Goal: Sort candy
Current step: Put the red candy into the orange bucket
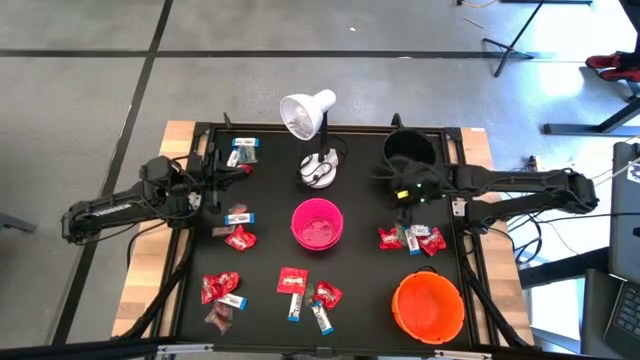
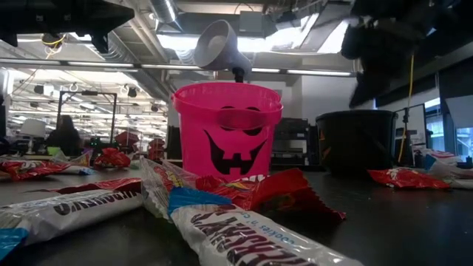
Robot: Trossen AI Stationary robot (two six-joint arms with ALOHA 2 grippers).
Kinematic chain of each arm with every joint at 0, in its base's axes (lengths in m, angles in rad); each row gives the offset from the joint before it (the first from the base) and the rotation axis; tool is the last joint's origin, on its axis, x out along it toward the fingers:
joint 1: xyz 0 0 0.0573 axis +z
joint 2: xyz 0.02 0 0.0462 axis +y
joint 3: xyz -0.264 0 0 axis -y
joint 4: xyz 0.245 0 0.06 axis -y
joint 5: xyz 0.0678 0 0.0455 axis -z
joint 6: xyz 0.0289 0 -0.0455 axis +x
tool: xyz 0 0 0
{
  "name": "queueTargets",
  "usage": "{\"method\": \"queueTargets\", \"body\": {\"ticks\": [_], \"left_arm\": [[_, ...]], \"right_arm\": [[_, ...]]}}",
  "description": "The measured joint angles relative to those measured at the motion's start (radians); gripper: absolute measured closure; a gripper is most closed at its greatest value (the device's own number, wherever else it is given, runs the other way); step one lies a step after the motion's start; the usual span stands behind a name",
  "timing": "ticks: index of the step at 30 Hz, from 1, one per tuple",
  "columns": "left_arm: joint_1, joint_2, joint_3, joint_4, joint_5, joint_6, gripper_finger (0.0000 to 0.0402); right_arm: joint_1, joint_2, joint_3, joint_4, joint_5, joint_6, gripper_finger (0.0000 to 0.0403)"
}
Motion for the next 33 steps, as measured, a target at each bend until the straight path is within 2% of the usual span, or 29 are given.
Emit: {"method": "queueTargets", "body": {"ticks": [10, 16, 25, 30, 33], "left_arm": [[0.0, 0.0, 0.0, 0.0, 0.0, 0.0, 0.04], [0.0, 0.0, 0.0, 0.0, 0.0, 0.0, 0.04], [0.0, 0.0, 0.0, 0.0, 0.0, 0.0, 0.04], [0.0, 0.0, 0.0, 0.0, 0.0, 0.0, 0.04], [0.0, 0.0, 0.0, 0.0, 0.0, 0.0, 0.04]], "right_arm": [[0.267, 0.11, 0.0, -0.029, 0.07, 0.039, 0.0268], [0.366, 0.214, 0.0, -0.028, 0.11, 0.057, 0.0269], [0.39, 0.364, 0.0, -0.009, 0.12, 0.057, 0.0269], [0.39, 0.396, 0.0, -0.002, 0.12, 0.038, 0.0271], [0.39, 0.396, 0.0, -0.003, 0.12, 0.035, 0.0288]]}}
